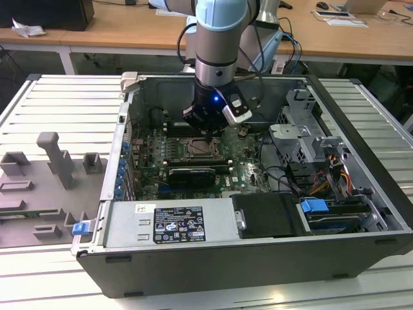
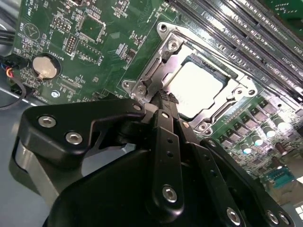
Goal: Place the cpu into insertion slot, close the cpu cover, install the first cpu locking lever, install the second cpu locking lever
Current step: 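Install the second cpu locking lever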
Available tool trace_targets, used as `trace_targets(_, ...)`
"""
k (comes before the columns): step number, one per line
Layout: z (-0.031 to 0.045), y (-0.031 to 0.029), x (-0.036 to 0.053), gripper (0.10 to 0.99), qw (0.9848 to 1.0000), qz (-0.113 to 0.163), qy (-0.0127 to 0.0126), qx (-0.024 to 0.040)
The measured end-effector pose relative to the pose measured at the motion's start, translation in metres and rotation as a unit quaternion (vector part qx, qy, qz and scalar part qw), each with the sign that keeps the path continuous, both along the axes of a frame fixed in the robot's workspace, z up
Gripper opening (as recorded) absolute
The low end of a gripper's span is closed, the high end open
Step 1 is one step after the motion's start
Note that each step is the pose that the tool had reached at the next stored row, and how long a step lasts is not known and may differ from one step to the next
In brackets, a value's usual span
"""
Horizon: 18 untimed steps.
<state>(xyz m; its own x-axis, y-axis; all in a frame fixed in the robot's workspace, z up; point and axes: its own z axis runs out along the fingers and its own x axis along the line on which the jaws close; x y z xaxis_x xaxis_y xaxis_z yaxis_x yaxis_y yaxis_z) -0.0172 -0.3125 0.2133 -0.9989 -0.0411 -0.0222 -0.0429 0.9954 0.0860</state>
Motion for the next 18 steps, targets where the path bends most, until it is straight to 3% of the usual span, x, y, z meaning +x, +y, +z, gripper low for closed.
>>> trace_targets(1,0.0014,-0.0001,0.0,0.106,1.0,0.0,0.0,-0.0001)
trace_targets(3,0.0207,-0.0001,0.0,0.106,1.0,0.0,0.0,0.0001)
trace_targets(4,0.0265,-0.0001,0.0,0.106,1.0,0.0,0.0,0.0001)
trace_targets(7,0.037,-0.0001,0.0,0.106,1.0,0.0,0.0,-0.0002)
trace_targets(9,0.038,-0.0032,0.0,0.106,1.0,0.0,0.0,-0.0004)
trace_targets(10,0.0379,-0.0086,0.0,0.106,1.0,0.0,0.0004,-0.0005)
trace_targets(11,0.0374,-0.0181,0.0001,0.106,1.0,0.0,0.0012,-0.0005)
trace_targets(12,0.0369,-0.0227,0.0001,0.106,1.0,0.0,0.0019,-0.0005)
trace_targets(15,0.0341,-0.0275,0.0001,0.106,1.0,0.0,0.0068,-0.0005)
trace_targets(16,0.0334,-0.0301,0.0,0.106,1.0,0.0,0.007,0.0007)
trace_targets(18,0.0317,-0.0437,0.0001,0.106,0.9999,0.0,0.007,0.0082)
